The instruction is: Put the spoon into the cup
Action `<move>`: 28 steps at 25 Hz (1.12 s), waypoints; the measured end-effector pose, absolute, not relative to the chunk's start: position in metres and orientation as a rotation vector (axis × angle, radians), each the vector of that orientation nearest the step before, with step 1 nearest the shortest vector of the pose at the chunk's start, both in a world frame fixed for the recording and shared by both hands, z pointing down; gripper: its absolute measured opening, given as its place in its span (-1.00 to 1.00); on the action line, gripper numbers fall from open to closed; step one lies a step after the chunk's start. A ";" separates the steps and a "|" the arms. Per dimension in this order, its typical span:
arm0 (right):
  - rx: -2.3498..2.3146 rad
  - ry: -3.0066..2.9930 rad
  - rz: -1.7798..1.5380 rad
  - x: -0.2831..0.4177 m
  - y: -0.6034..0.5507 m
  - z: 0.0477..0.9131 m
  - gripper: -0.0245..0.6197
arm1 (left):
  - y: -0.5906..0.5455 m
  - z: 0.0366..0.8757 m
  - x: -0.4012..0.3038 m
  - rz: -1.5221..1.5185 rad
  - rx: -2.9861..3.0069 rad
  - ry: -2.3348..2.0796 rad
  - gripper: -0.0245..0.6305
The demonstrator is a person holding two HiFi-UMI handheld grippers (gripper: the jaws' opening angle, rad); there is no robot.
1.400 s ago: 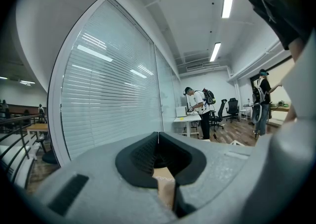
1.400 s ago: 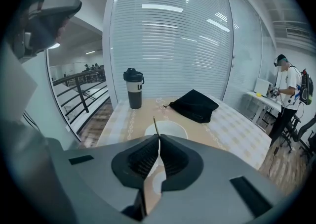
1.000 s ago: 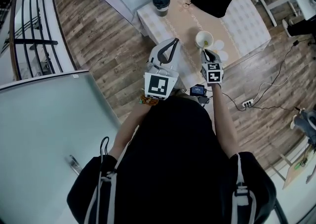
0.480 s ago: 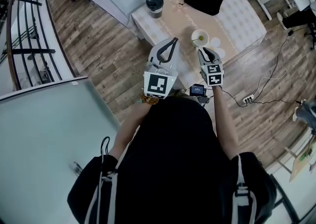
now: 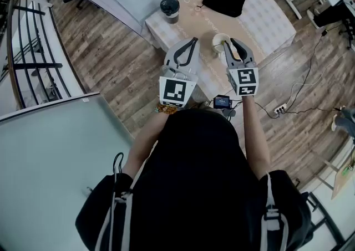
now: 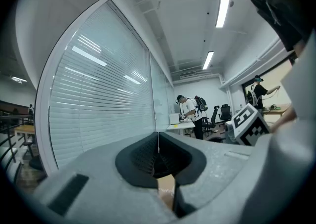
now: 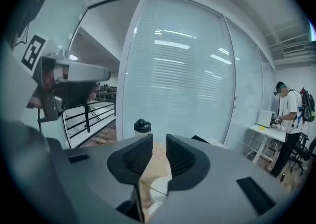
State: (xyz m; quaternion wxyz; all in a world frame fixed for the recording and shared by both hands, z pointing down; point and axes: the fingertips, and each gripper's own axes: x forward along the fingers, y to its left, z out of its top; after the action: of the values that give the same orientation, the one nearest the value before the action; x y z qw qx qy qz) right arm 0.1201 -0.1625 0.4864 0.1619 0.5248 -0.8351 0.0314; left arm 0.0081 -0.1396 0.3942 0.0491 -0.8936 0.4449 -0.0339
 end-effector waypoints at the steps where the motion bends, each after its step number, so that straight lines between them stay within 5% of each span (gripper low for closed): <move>1: 1.514 -2.397 0.065 0.120 -0.163 0.475 -0.70 | -0.141 0.392 0.008 -0.099 -2.719 1.351 -0.87; 7: 1.679 -2.528 0.093 0.128 -0.166 0.410 -0.70 | -0.153 0.374 0.011 -0.058 -2.692 1.335 -0.87; 16: 1.712 -2.526 -0.292 0.125 -0.141 0.329 -0.70 | -0.149 0.330 0.019 0.078 -2.671 1.319 -0.87; 28: 1.803 -2.521 -0.453 0.124 -0.119 0.303 -0.74 | -0.130 0.304 0.030 0.075 -2.615 1.232 -0.87</move>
State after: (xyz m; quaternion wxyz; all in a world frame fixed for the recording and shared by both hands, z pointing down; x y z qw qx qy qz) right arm 0.1236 -0.1190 0.3033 0.0046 0.5757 -0.8048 -0.1445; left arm 0.0301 -0.1302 0.3044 0.1247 -0.8973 0.4227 0.0258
